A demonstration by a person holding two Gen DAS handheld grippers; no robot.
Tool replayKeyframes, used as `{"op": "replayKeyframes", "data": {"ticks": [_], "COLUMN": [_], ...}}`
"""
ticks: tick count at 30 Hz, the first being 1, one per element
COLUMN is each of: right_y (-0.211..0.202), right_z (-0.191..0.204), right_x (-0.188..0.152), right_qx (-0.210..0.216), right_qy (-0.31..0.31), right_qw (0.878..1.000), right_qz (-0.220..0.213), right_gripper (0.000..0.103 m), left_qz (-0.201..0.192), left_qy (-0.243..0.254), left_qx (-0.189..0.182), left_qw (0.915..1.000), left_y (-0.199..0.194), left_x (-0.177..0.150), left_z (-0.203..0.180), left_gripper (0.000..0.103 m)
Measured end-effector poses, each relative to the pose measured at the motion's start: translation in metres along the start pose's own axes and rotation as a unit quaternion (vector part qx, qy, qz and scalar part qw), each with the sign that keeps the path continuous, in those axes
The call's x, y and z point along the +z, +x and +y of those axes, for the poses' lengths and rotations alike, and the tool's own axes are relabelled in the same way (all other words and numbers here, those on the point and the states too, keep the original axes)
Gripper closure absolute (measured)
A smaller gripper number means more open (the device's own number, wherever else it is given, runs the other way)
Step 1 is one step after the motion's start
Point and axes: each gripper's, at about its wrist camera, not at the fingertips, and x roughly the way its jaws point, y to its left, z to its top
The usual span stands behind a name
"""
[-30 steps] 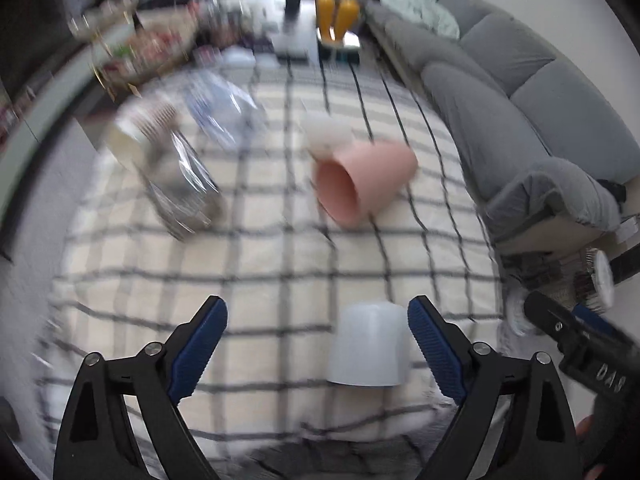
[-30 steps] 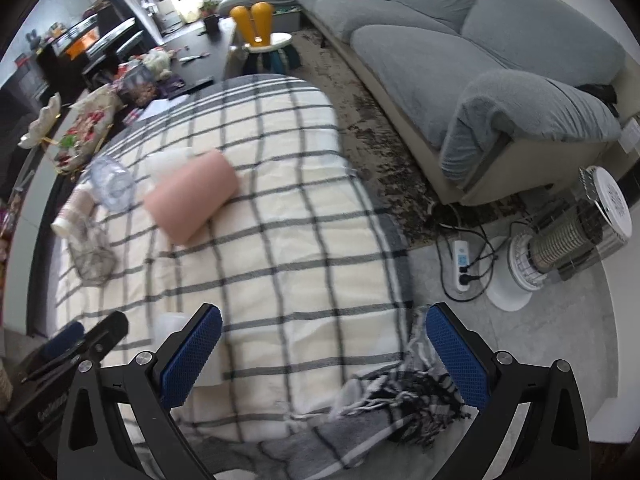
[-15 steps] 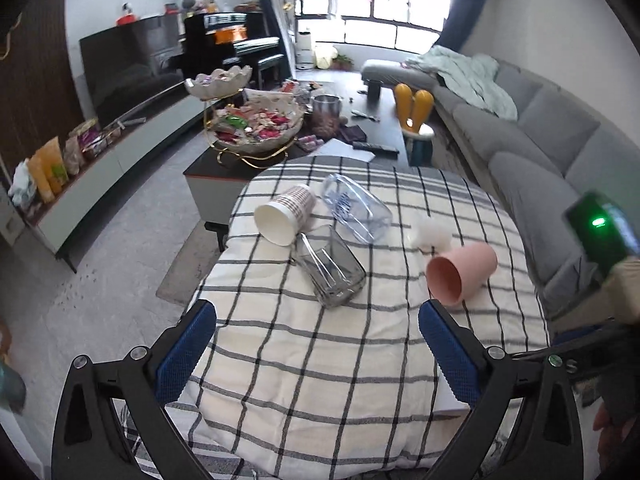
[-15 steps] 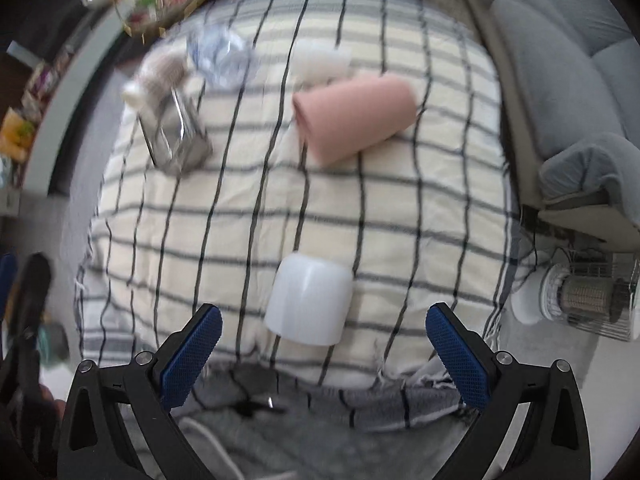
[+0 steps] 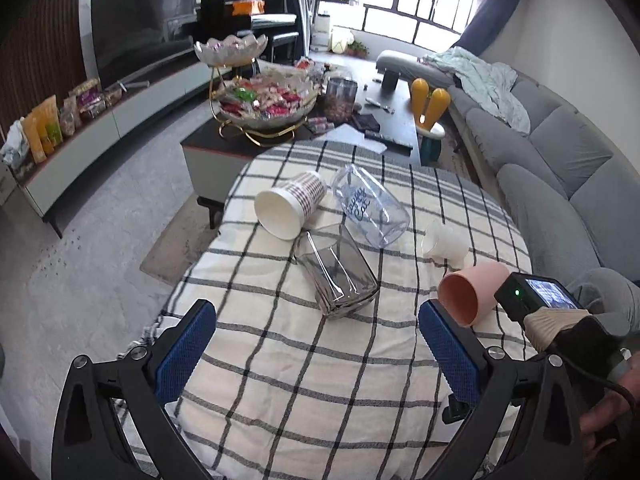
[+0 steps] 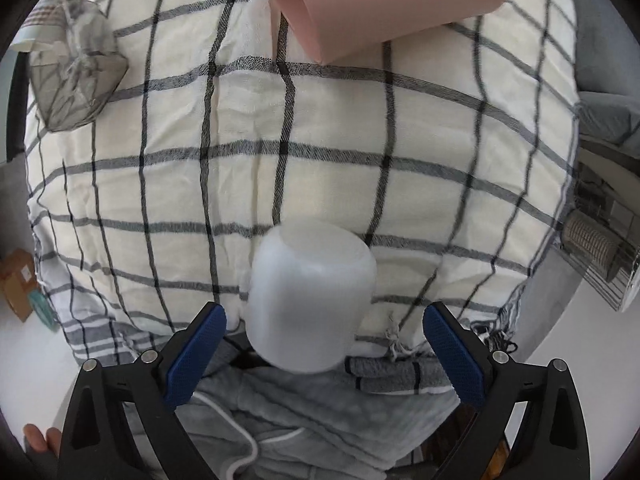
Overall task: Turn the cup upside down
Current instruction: 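Lift the white cup with the right gripper and rotate it base up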
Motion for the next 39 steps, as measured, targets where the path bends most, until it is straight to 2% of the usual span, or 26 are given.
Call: {"op": "replayKeyframes", "data": {"ticks": [5, 10, 12, 17, 22, 28, 34, 39], "right_y": [0.017, 0.039, 0.047, 0.054, 0.048, 0.017, -0.020, -0.039], "right_z": [0.002, -0.008, -0.010, -0.017, -0.017, 0.005, 0.038, 0.062], "right_x": [0.012, 0.013, 0.010, 0.009, 0.004, -0.023, -0.051, -0.056], "right_qx": [0.010, 0.023, 0.032, 0.050, 0.050, 0.044, 0.046, 0.050], "right_qy": [0.001, 0.025, 0.028, 0.037, 0.033, 0.022, -0.004, -0.037], "right_qw": [0.999, 0.997, 0.996, 0.995, 0.996, 0.999, 0.995, 0.979], "right_qz": [0.037, 0.064, 0.072, 0.075, 0.061, 0.012, -0.092, -0.196], "right_gripper": [0.003, 0.004, 0.009, 0.034, 0.034, 0.034, 0.034, 0.034], "left_qz": [0.019, 0.022, 0.026, 0.032, 0.029, 0.019, 0.005, -0.005], "left_qy": [-0.007, -0.020, -0.020, -0.022, -0.019, -0.017, -0.006, 0.004], "left_qx": [0.000, 0.000, -0.002, 0.002, -0.001, -0.004, -0.017, -0.011], "left_qw": [0.9998, 0.9996, 0.9994, 0.9992, 0.9994, 0.9997, 0.9998, 0.9999], "left_y": [0.018, 0.027, 0.031, 0.037, 0.036, 0.025, 0.014, 0.009], "left_x": [0.003, 0.007, 0.009, 0.009, 0.009, 0.009, 0.008, 0.004], "left_z": [0.003, 0.009, 0.010, 0.011, 0.011, 0.013, 0.021, 0.029], "left_gripper": [0.000, 0.000, 0.000, 0.000, 0.000, 0.000, 0.000, 0.000]}}
